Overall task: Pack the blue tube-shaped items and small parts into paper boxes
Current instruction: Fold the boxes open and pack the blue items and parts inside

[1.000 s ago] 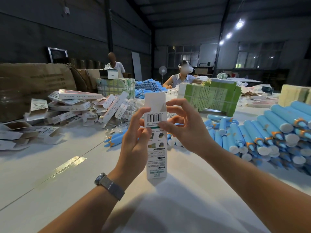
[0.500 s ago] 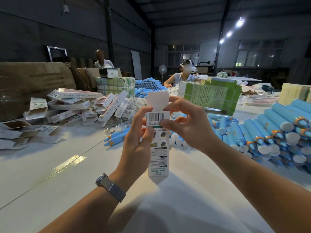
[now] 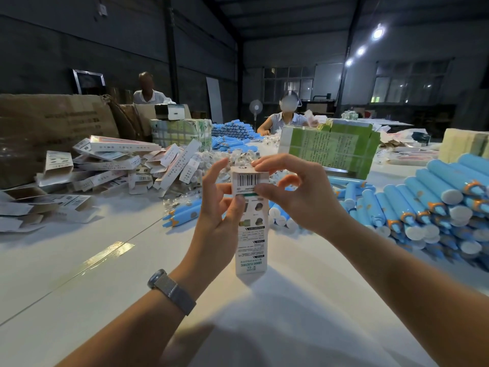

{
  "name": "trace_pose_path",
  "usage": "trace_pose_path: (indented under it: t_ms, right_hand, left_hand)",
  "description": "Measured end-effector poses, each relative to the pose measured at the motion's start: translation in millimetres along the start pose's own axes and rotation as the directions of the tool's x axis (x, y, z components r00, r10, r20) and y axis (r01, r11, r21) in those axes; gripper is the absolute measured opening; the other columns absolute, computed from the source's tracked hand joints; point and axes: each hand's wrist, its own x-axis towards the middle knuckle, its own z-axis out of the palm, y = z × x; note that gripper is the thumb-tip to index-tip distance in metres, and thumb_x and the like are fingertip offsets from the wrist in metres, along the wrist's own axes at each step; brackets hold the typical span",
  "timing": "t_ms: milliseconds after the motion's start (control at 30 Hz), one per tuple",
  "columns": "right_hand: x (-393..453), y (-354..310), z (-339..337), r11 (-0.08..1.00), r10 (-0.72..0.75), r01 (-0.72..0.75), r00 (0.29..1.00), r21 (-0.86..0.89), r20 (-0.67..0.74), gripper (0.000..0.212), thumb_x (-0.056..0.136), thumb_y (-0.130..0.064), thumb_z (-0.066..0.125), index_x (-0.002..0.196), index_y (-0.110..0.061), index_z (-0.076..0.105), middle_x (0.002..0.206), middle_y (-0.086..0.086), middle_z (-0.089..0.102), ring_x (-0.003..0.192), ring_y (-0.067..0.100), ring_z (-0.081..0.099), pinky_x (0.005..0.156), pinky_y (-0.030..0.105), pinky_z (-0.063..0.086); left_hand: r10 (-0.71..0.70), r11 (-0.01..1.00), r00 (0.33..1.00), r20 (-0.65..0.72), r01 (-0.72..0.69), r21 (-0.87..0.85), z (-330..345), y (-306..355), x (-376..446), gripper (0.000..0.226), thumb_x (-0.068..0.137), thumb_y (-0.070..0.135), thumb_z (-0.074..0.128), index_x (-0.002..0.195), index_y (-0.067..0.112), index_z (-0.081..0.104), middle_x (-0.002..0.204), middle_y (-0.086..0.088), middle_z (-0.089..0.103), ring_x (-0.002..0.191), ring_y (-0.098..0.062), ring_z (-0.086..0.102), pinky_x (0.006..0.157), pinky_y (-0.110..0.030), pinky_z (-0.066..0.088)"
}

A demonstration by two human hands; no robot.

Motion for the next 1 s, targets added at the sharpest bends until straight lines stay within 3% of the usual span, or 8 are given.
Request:
trace_pose_path:
  t_ms: [133,233,300,367,467,667,767,1000]
  right_hand:
    - [-0.4,0.0,-1.9,1.000,-0.017,0.017,1.000,0.012,0.021,0.029,0.081,-0.005,0.078,0.094,-0.029,0.067,0.109,-0.002,0.071,0.099,0.022,0.064,0.072,0.045,0.054]
    - [0.1,-1.2,-3.1,0.998,-0.004,0.002,1.000,0.070,0.026,0.008,0.085,-0.015,0.068,0.093,-0.015,0.070,0.105,0.001,0.071,0.100,0.026,0.064,0.077,0.045,0.053]
    - [1.9,-3.5,-2.6,0.989,0.019,-0.021,1.000,0.143,0.015,0.008,0.089,-0.014,0.066,0.088,-0.007,0.069,0.100,0.006,0.070,0.098,0.024,0.065,0.079,0.041,0.054]
    - [3.0,-6.3,-1.7,0.984,0.035,-0.037,0.999,0.177,0.010,0.008,0.090,-0.008,0.068,0.082,-0.009,0.067,0.098,0.008,0.068,0.093,0.020,0.065,0.080,0.036,0.056]
    - [3.7,-6.9,-0.6,0.989,0.053,-0.057,0.998,0.139,0.030,0.011,0.086,-0.009,0.071,0.085,-0.018,0.065,0.100,0.012,0.067,0.091,0.025,0.065,0.081,0.042,0.058]
    - [3.8,-8.4,0.9,1.000,0.017,-0.017,1.000,0.005,0.018,0.012,0.086,-0.006,0.073,0.096,-0.012,0.071,0.096,0.009,0.063,0.085,0.020,0.064,0.078,0.034,0.057]
    - [3.8,-10.4,2.7,0.998,-0.050,0.050,0.999,-0.039,0.002,0.009,0.084,-0.003,0.074,0.093,-0.004,0.074,0.091,0.012,0.064,0.083,0.023,0.065,0.078,0.035,0.058]
    - [6.3,-17.0,4.3,0.999,-0.030,0.030,0.999,-0.013,0.024,0.007,0.082,-0.003,0.076,0.089,-0.004,0.075,0.090,0.009,0.067,0.085,0.022,0.066,0.080,0.039,0.057]
  left_hand:
    - [0.008,1.000,1.000,0.011,-0.008,0.004,-0.3,2.9,0.6,0.053,0.094,0.014,0.044,0.113,0.062,0.053,0.091,0.017,0.063,0.080,-0.007,0.065,0.063,-0.019,0.051]
    - [0.009,1.000,1.000,0.003,-0.009,0.010,1.8,3.3,-1.2,0.052,0.094,0.014,0.044,0.110,0.063,0.054,0.093,0.016,0.063,0.084,-0.012,0.064,0.067,-0.024,0.054]
    - [0.005,1.000,1.000,-0.002,-0.005,0.016,2.3,4.0,-2.5,0.052,0.093,0.016,0.044,0.110,0.064,0.053,0.094,0.015,0.062,0.085,-0.015,0.063,0.067,-0.026,0.054]
    - [-0.005,1.000,1.000,-0.005,0.005,0.010,3.1,5.5,-3.1,0.051,0.092,0.017,0.045,0.111,0.063,0.053,0.096,0.007,0.061,0.088,-0.026,0.063,0.066,-0.034,0.056]
    - [-0.032,0.999,0.999,-0.013,0.032,-0.001,4.0,9.0,-2.8,0.049,0.091,0.017,0.045,0.111,0.061,0.054,0.104,-0.010,0.056,0.093,-0.043,0.057,0.076,-0.057,0.054]
    - [-0.026,0.999,1.000,0.001,0.026,-0.030,3.6,2.7,-0.4,0.046,0.090,0.015,0.044,0.108,0.056,0.054,0.098,-0.011,0.056,0.078,-0.014,0.061,0.067,-0.029,0.053]
    - [0.016,0.999,1.000,-0.023,-0.017,-0.028,5.2,3.7,1.4,0.033,0.096,0.021,0.045,0.105,0.052,0.054,0.081,0.008,0.056,0.069,-0.003,0.058,0.061,-0.016,0.047]
    - [0.090,0.995,0.991,-0.094,-0.085,0.055,5.9,9.1,3.6,0.008,0.102,0.023,0.042,0.100,0.031,0.045,0.081,0.012,0.062,0.071,-0.002,0.063,0.059,-0.017,0.050]
